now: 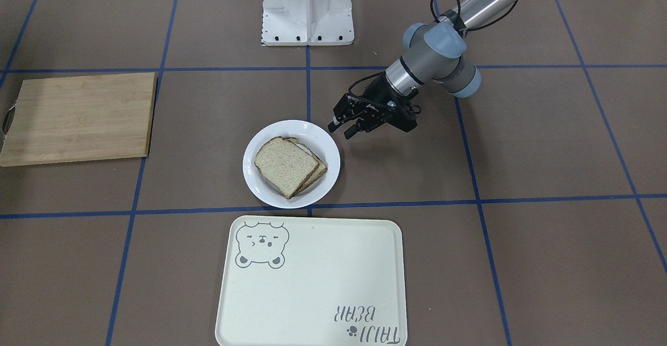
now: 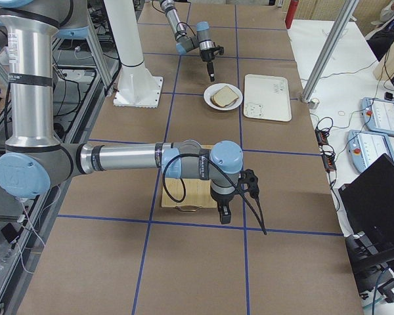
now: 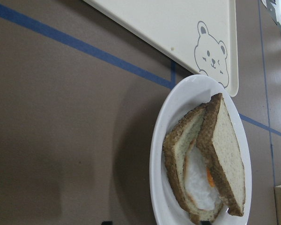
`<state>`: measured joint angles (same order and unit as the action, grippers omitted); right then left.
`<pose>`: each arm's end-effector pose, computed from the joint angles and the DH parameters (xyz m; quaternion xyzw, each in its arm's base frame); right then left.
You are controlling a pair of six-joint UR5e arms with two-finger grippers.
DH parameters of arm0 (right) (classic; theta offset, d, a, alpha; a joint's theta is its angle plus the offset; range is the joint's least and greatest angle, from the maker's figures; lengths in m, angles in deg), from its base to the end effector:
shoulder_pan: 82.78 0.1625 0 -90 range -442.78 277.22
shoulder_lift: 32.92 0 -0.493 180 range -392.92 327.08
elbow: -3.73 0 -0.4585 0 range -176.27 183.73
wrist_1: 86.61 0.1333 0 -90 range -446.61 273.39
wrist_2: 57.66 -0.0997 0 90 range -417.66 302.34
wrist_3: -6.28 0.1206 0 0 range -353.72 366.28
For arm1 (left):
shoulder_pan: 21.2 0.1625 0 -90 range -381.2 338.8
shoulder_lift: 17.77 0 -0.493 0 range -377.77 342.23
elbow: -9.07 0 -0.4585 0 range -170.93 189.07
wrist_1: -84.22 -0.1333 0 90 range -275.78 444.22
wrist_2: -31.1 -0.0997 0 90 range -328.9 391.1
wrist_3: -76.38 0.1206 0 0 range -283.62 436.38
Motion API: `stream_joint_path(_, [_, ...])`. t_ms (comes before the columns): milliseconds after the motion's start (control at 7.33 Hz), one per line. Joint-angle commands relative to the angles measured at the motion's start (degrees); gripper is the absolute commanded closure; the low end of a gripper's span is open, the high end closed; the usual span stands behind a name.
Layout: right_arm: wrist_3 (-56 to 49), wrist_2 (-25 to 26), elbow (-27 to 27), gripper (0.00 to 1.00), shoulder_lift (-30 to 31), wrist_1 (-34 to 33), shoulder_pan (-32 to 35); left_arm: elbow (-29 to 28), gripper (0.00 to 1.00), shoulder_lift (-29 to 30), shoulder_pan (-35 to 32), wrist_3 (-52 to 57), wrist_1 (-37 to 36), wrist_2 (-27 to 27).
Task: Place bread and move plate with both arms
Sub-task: 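Reach the left gripper toward the rim of the white plate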
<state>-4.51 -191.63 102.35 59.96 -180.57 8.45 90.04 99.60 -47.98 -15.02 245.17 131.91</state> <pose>0.0610 -0.5326 0.6927 0.0535 -0.3708 -0.0831 0.9235 0.6479 -0.4509 0.3578 0.0883 0.6972 -0.1082 0.7031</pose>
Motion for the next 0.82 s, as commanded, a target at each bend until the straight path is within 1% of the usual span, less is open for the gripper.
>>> stream_joint_path(0, [0.0,-0.1,0.0,0.0,0.0,0.0,0.0,-1.5,0.39,1.4,0.5,-0.1,-0.1,-1.0])
stream_joint_path(136, [0.0,-0.1,0.0,0.0,0.0,0.0,0.0,-2.6,0.39,2.6,0.6,-0.2,-0.1,-2.7])
stream_joint_path(409, [0.1,-0.1,-0.1,0.0,0.0,0.0,0.0,-3.5,0.4,3.7,0.7,-5.7,-0.2,-3.0])
stream_joint_path(682, [0.1,-0.1,-0.2,0.0,0.0,0.0,0.0,-4.2,0.45,4.1,0.7,-5.8,-0.3,-3.3])
